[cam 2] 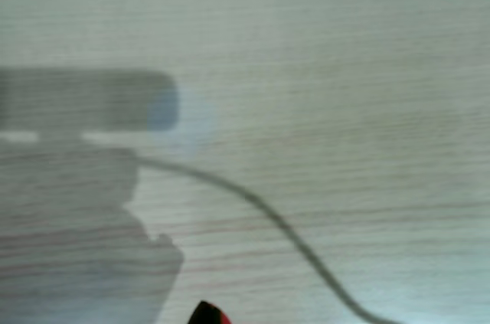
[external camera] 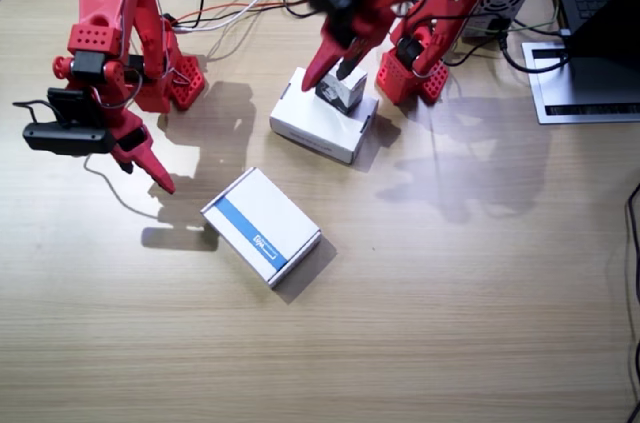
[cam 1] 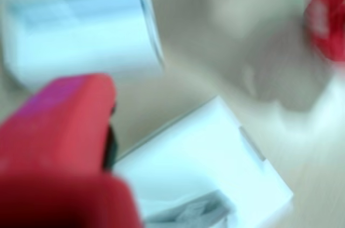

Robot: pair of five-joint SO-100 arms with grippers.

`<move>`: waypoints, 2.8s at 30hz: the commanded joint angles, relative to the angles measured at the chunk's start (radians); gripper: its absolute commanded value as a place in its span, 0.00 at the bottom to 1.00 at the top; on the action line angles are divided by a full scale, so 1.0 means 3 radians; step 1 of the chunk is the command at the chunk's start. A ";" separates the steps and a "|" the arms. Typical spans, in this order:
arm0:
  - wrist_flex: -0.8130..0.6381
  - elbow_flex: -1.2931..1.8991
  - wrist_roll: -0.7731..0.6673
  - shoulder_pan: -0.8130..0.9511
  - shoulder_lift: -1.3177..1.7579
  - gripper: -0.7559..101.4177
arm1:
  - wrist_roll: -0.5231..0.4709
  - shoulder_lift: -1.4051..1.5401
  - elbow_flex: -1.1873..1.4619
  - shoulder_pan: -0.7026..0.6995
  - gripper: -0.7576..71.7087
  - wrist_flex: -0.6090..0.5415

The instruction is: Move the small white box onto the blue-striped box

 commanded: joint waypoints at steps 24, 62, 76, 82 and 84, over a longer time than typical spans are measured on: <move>0.0128 0.0184 -0.0568 0.0711 -0.1554 0.51 | -0.0578 0.0102 0.0675 0.0261 0.94 -0.0859; 0.0123 0.1907 0.5062 -0.0619 0.0992 0.46 | 0.0685 0.0879 0.0670 -0.0568 0.96 -0.0036; -0.0159 0.1294 0.4653 -0.0383 0.0066 0.01 | 0.0624 0.0951 0.0879 -0.0368 0.96 -0.0271; -0.0251 0.0133 0.4817 -0.0874 -0.0593 0.01 | 0.0680 0.0951 0.0879 -0.0424 0.96 -0.0291; -0.0486 -0.0199 0.4725 -0.0931 -0.0977 0.01 | 0.0690 0.0951 0.0885 -0.0440 0.96 -0.0291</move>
